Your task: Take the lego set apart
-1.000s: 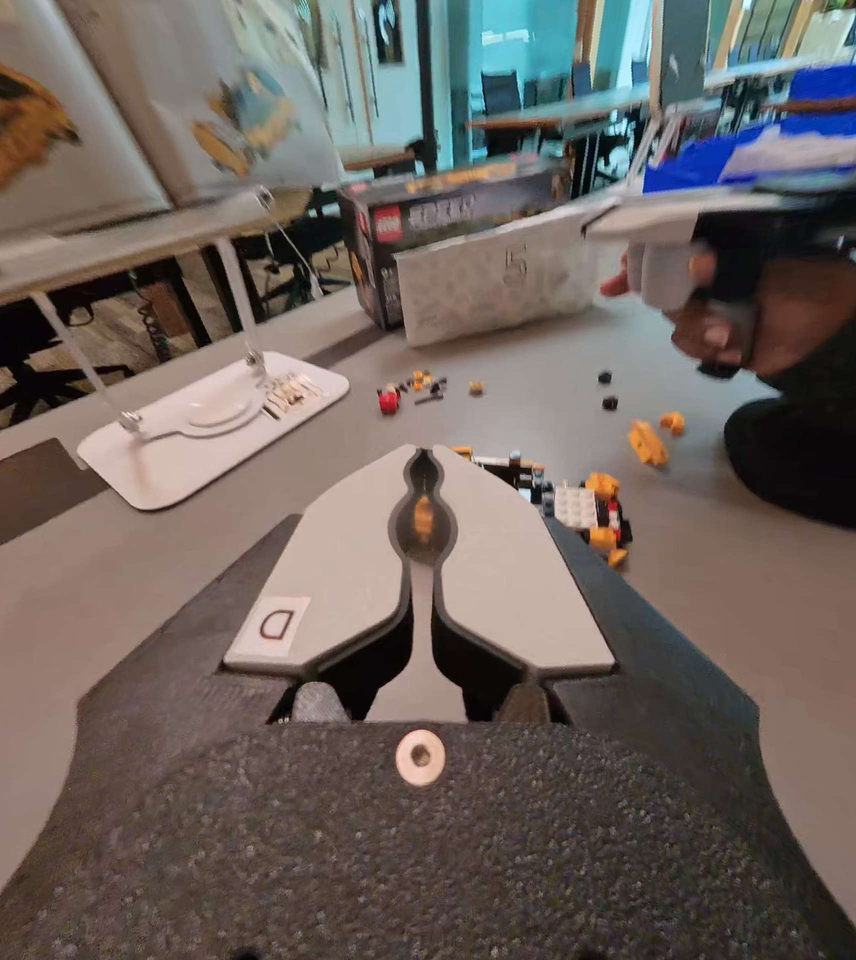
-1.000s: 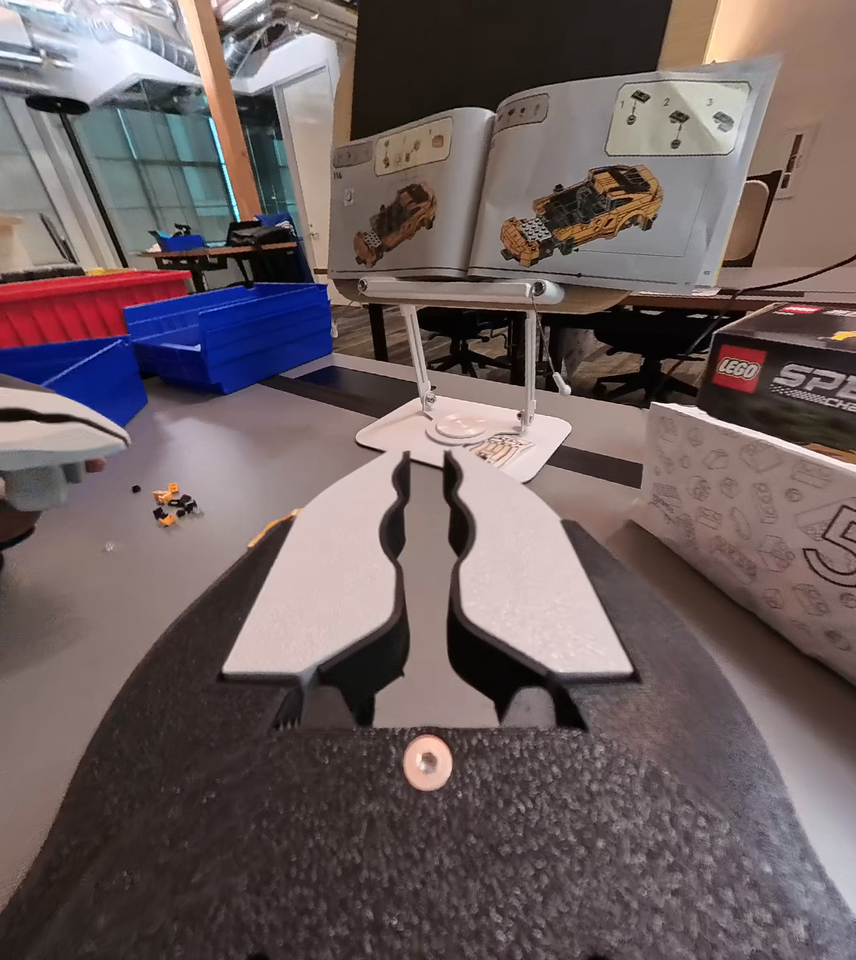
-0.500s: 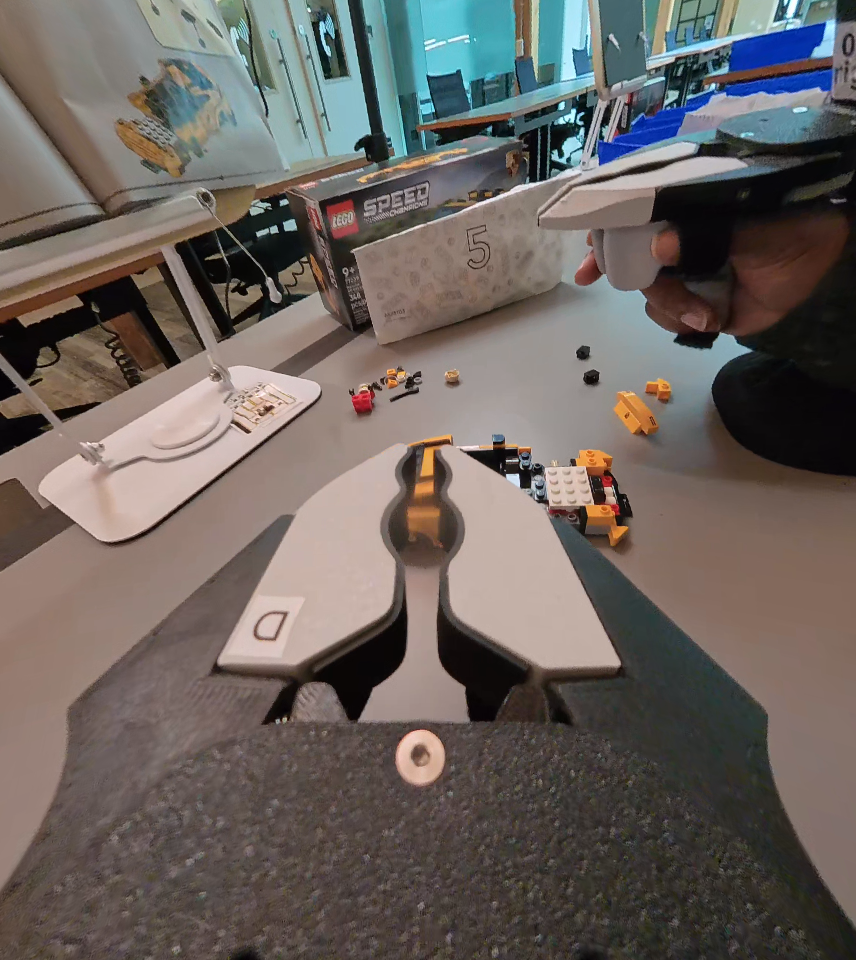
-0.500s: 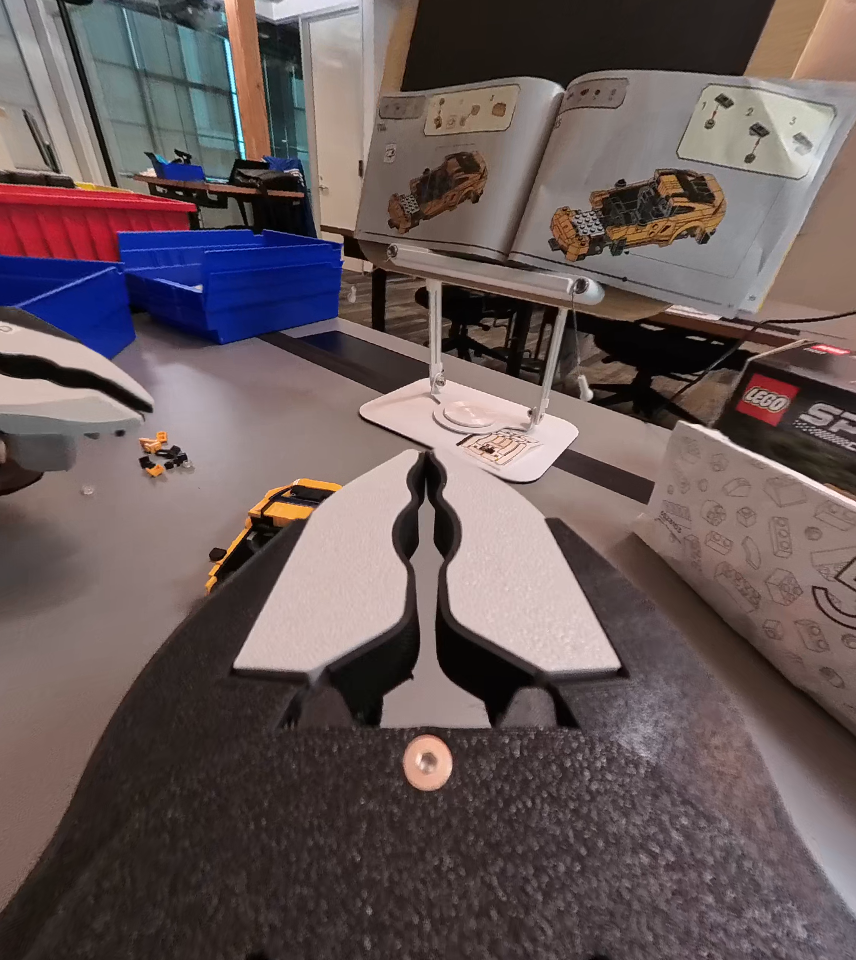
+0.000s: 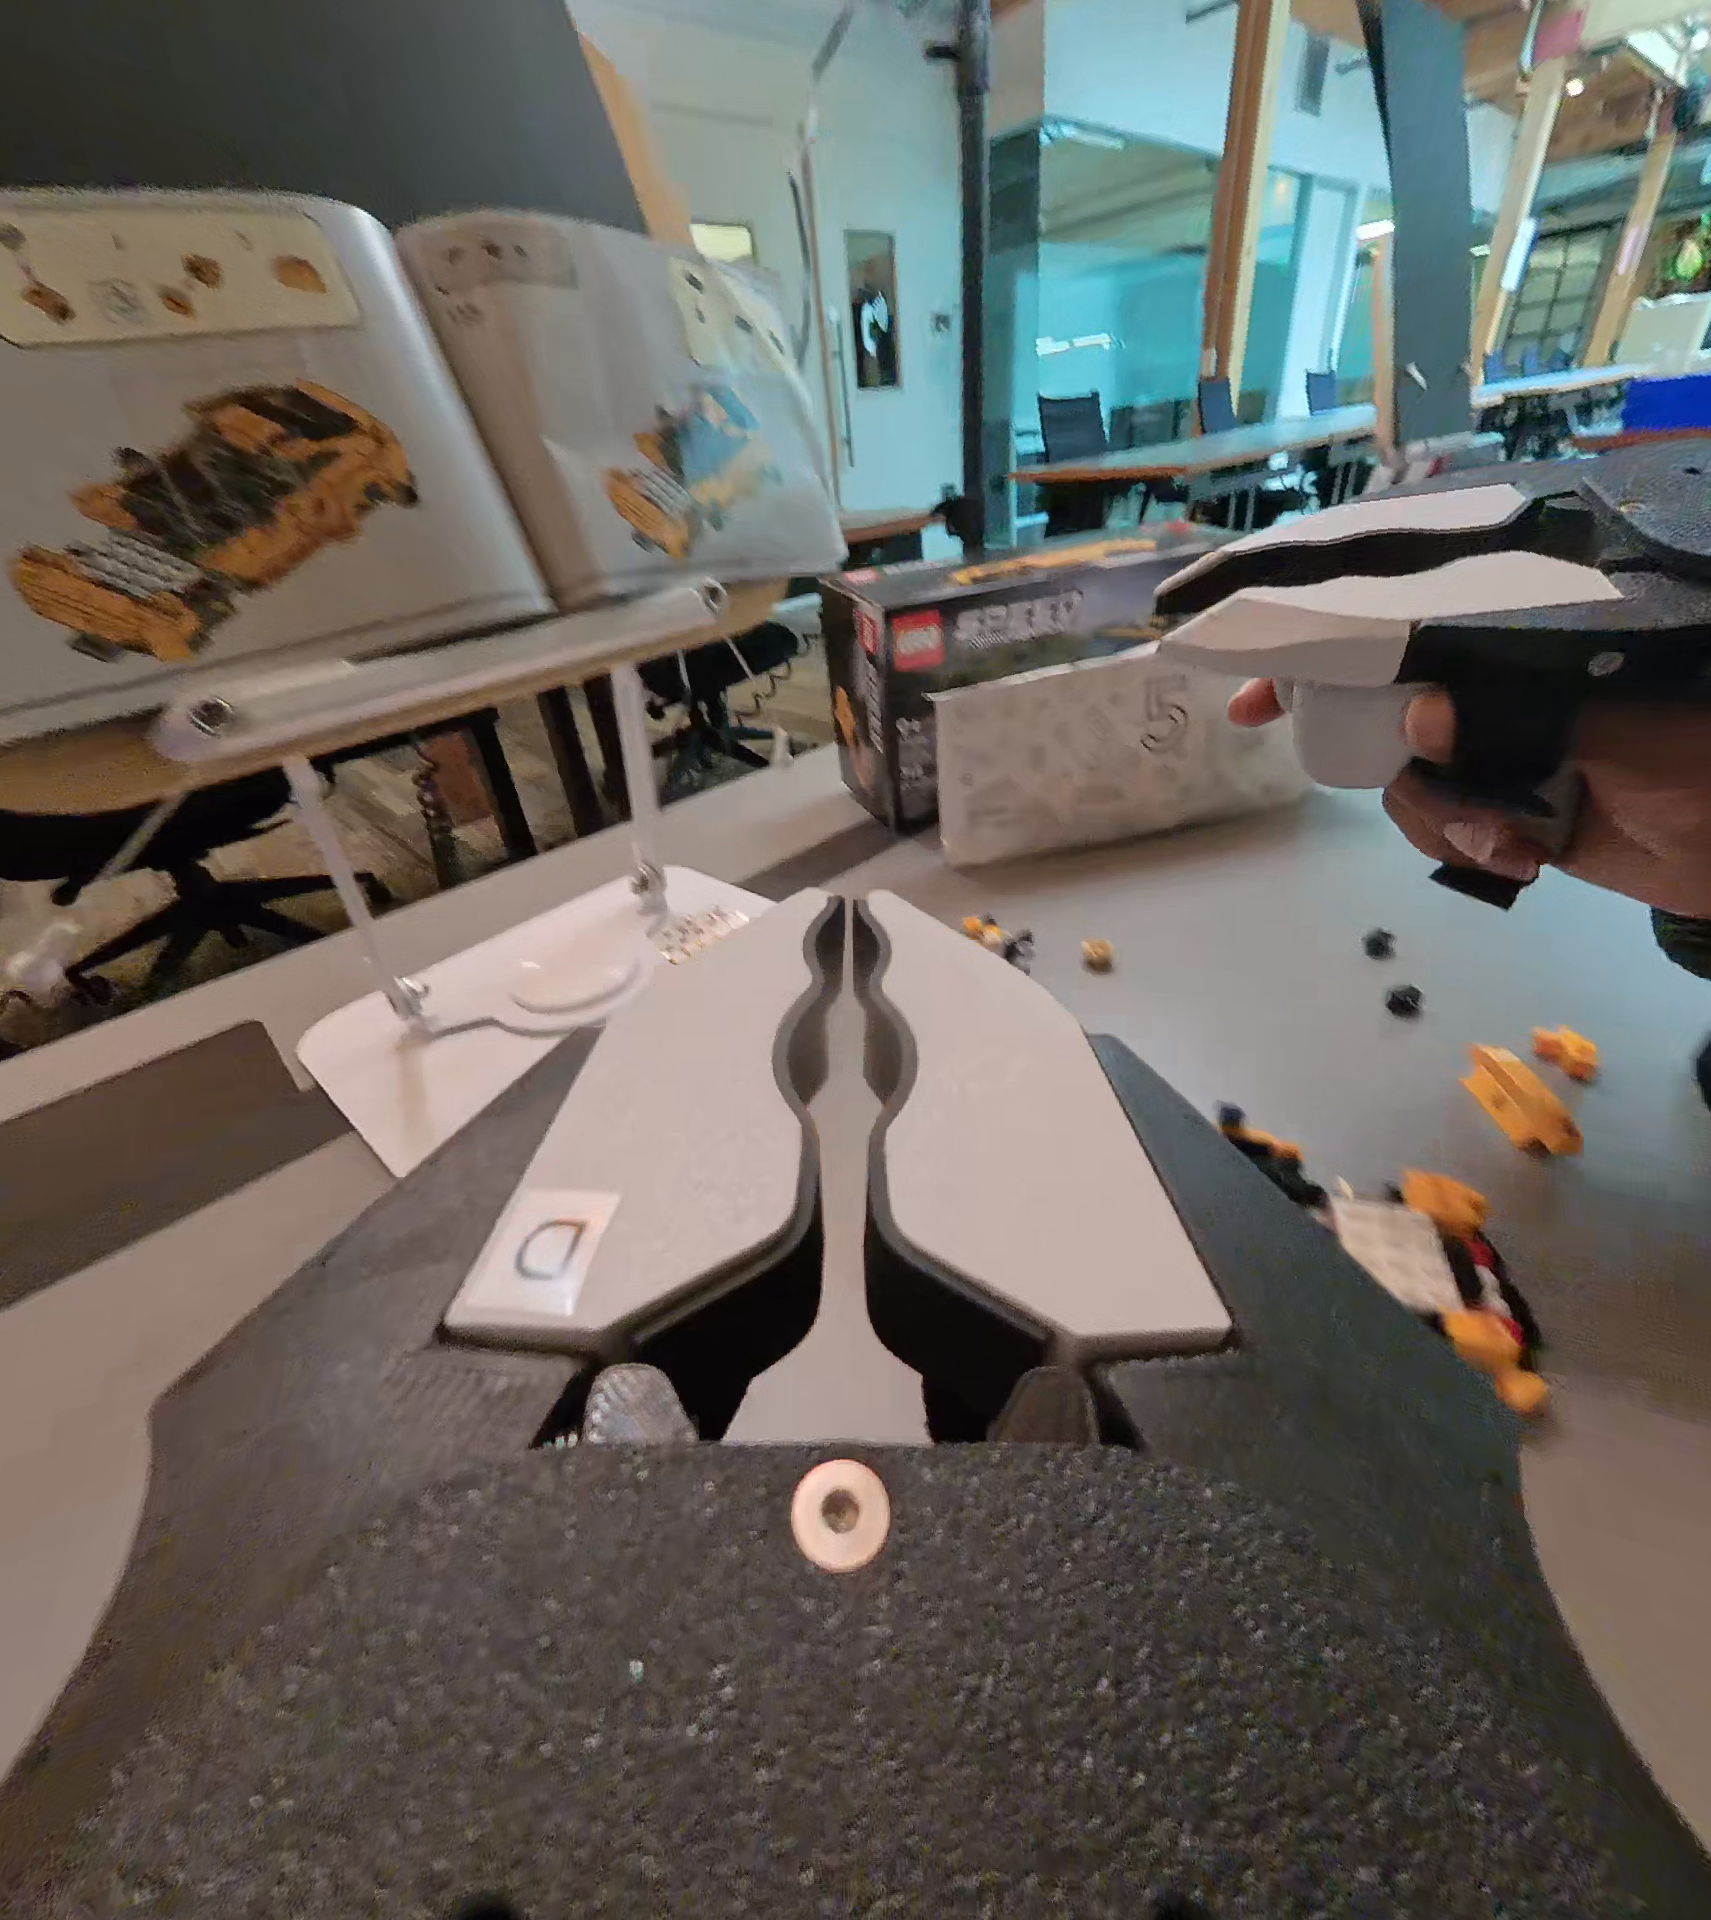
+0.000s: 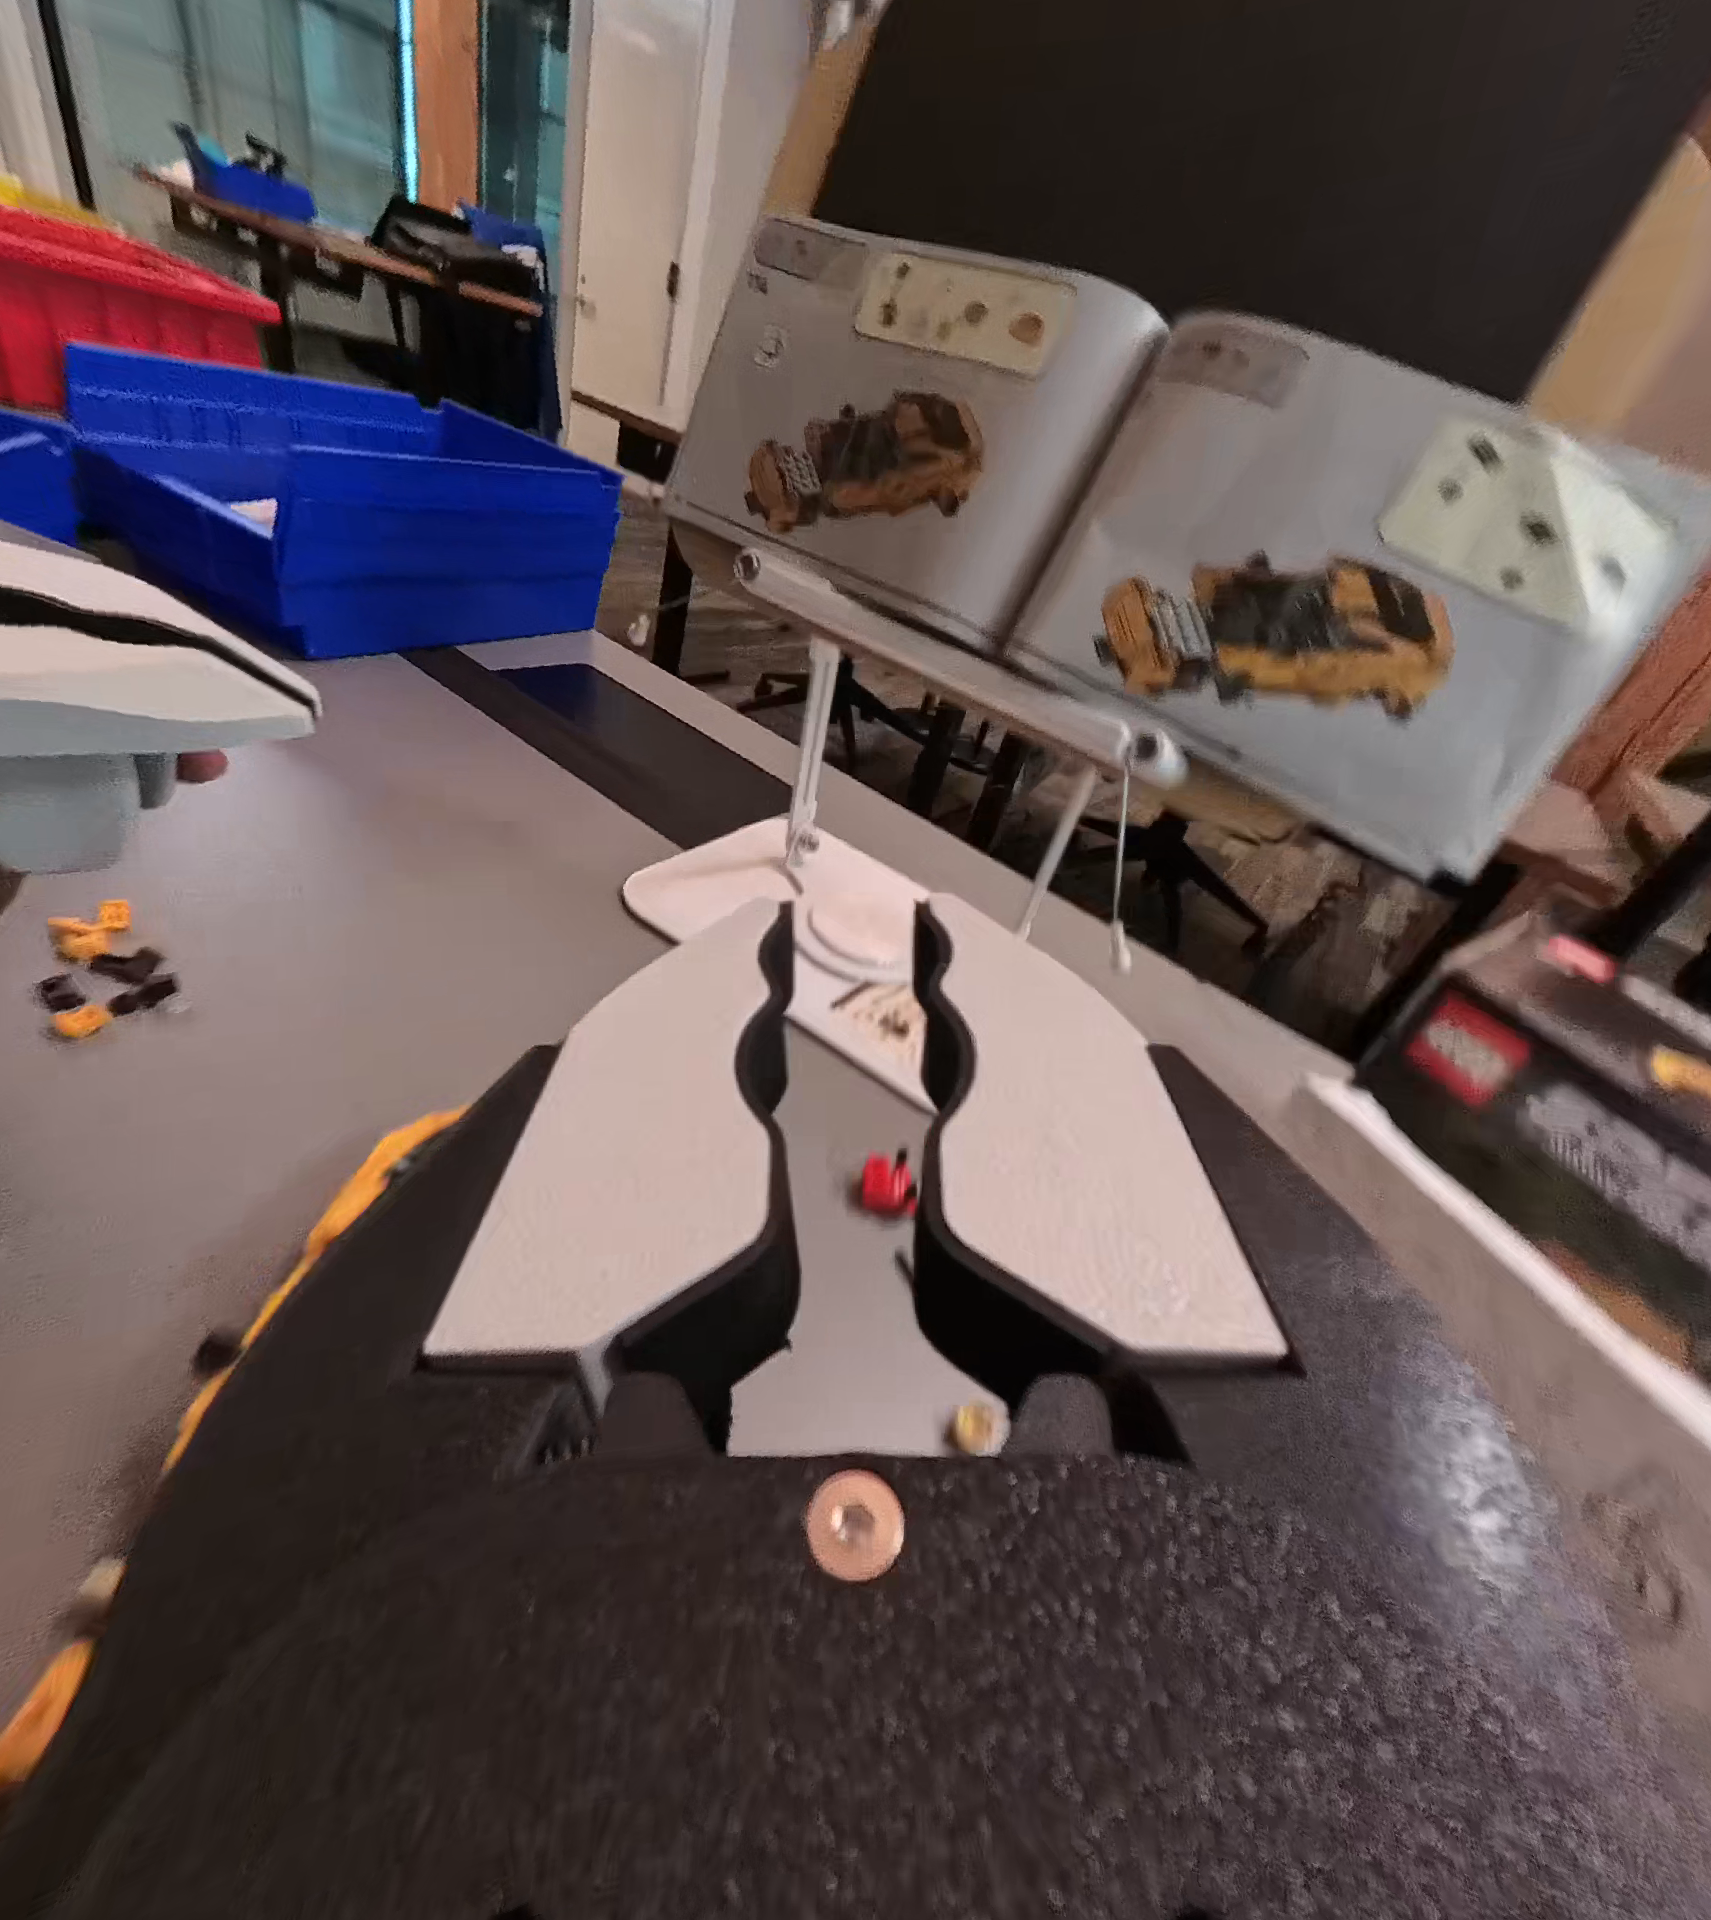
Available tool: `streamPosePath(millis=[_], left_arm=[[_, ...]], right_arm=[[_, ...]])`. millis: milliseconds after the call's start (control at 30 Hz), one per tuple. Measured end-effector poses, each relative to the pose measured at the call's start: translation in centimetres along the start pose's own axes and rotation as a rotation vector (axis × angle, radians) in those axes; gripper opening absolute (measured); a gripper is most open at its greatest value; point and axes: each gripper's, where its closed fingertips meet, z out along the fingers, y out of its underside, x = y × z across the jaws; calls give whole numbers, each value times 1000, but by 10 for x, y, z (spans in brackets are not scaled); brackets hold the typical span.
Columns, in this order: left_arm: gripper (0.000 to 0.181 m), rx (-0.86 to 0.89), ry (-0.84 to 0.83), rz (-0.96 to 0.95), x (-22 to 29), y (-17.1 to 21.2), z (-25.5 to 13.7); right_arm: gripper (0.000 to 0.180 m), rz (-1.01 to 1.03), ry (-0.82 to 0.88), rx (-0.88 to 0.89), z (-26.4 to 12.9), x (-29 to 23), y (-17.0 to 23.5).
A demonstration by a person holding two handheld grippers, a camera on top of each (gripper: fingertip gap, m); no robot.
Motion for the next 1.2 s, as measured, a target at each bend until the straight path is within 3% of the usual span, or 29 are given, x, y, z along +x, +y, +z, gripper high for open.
streamPosePath(millis=[233,367,500,633,933,1200], left_arm=[[0,32,-100,54,-48,0,30],[0,10,-78,38,-49,12,22],[0,-25,-60,76,-49,21,18],[0,-30,-30,61,-46,22,20],[0,-77,13,87,-35,34,26],[0,-110,24,103,-31,42,28]], right_arm=[[66,-246,41,-79,136,-2,-59],[92,-326,125,-145,208,10,-65],[103,-352,227,-178,251,25,-66],[91,-421,327,-188,261,38,-64],[63,-454,347,-115,246,50,-68],[62,-437,275,-64,239,49,-69]])
